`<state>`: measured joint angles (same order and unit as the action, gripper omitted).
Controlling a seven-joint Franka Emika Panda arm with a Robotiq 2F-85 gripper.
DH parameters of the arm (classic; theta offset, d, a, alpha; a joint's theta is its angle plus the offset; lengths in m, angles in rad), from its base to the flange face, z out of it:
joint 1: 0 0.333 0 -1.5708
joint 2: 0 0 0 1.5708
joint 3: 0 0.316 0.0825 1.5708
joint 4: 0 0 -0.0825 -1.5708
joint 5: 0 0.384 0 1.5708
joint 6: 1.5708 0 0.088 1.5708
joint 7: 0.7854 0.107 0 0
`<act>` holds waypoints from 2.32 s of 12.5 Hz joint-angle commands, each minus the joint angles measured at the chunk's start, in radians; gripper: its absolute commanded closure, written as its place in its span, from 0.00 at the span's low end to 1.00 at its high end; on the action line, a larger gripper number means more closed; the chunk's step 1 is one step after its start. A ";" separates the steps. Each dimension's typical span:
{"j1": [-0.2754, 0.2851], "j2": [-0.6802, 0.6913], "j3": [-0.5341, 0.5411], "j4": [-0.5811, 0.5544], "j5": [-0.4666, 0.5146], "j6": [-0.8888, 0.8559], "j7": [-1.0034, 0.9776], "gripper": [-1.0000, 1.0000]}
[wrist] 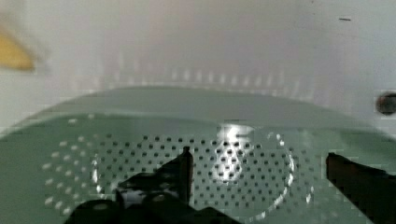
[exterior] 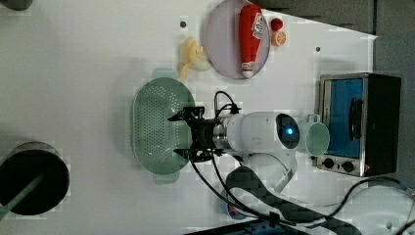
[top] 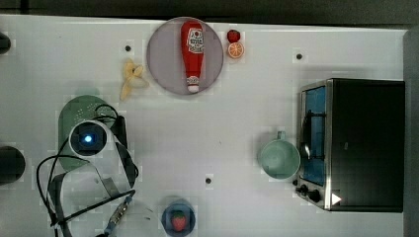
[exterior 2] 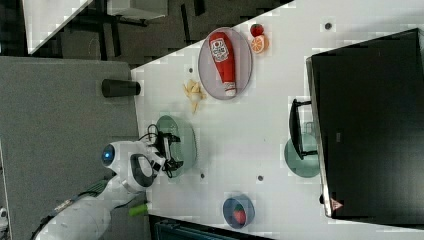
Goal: Drag strainer left to right.
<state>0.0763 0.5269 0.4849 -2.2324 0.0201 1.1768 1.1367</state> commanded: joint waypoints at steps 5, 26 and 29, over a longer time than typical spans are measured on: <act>0.099 0.012 -0.130 -0.002 0.004 0.060 0.047 0.00; 0.044 -0.100 -0.425 -0.147 0.003 0.043 -0.172 0.00; 0.040 -0.113 -0.491 -0.174 0.003 0.043 -0.241 0.00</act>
<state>0.1331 0.4207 0.0246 -2.3867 0.0254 1.2266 0.9795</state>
